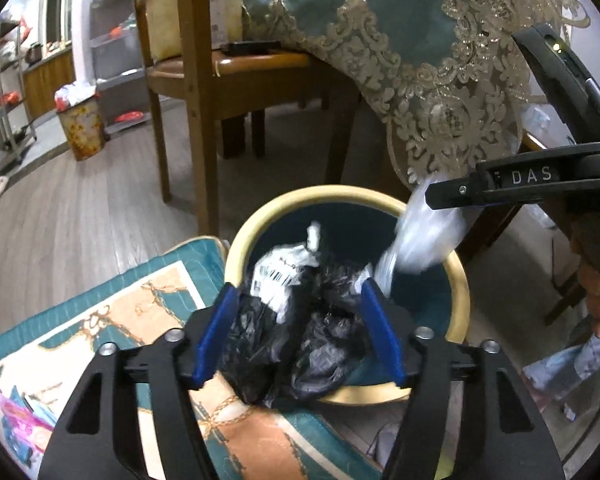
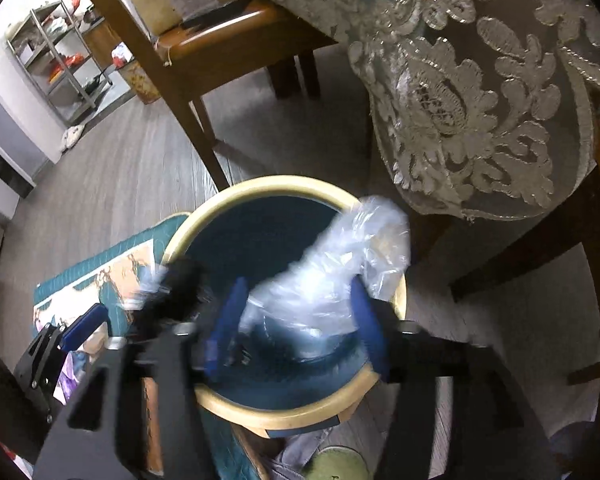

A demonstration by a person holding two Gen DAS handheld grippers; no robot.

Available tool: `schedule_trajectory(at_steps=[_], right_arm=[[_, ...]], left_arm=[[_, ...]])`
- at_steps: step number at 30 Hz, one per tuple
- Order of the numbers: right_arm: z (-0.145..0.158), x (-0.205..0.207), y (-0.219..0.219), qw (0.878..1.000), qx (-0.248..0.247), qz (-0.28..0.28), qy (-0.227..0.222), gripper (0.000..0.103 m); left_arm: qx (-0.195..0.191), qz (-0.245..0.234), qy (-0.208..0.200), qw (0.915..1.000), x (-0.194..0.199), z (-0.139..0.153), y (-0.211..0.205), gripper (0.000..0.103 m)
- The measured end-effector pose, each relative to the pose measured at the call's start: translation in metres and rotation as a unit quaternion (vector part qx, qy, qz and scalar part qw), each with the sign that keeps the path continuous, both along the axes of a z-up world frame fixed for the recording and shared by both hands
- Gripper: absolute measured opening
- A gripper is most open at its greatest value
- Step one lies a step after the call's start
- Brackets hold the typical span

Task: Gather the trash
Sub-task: 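Carry both bags over the wastebasket and open both tools to drop them, then return to the stool and grasp the blue cloth with the right tool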

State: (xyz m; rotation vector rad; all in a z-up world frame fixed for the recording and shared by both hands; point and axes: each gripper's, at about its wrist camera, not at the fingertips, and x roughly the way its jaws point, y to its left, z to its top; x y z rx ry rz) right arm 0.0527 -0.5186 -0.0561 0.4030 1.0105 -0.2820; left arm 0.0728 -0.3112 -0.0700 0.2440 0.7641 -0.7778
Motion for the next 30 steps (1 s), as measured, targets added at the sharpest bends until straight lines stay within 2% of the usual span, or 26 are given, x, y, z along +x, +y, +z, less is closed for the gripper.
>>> schedule_trajectory(at_steps=[1, 6, 10, 11, 17, 21, 25, 28, 30], right_arm=[[0.001, 0.000, 0.000, 1.000, 0.001, -0.001, -0.002, 0.061], [0.006, 0.001, 0.002, 1.000, 0.004, 0.001, -0.013, 0.080], [0.010, 0.004, 0.005, 1.000, 0.010, 0.001, -0.027, 0.089], [0.013, 0.005, 0.006, 0.999, 0.012, 0.002, -0.032, 0.091], [0.022, 0.010, 0.020, 0.999, 0.020, 0.004, -0.044, 0.095], [0.026, 0.018, 0.040, 0.997, 0.057, 0.018, -0.057, 0.095], [0.033, 0.026, 0.072, 0.993, 0.087, 0.046, -0.069, 0.095], [0.038, 0.032, 0.105, 0.990, 0.089, 0.081, -0.073, 0.096], [0.038, 0.034, 0.129, 0.988, 0.085, 0.109, -0.073, 0.096]], left_arm=[[0.000, 0.004, -0.001, 1.0000, 0.001, 0.001, 0.001, 0.070], [-0.013, 0.023, -0.001, 0.9997, 0.004, 0.008, 0.012, 0.079], [-0.009, 0.045, -0.020, 0.9988, 0.003, 0.014, 0.024, 0.092], [-0.010, 0.048, -0.022, 0.9986, 0.003, 0.016, 0.027, 0.092], [-0.013, 0.056, -0.032, 0.9978, -0.009, 0.034, 0.050, 0.092], [-0.008, 0.063, -0.058, 0.9963, -0.029, 0.056, 0.081, 0.092], [-0.012, 0.110, -0.065, 0.9918, -0.044, 0.082, 0.139, 0.093], [-0.005, 0.147, -0.055, 0.9876, -0.045, 0.101, 0.178, 0.093], [-0.002, 0.164, -0.065, 0.9842, -0.040, 0.116, 0.209, 0.094]])
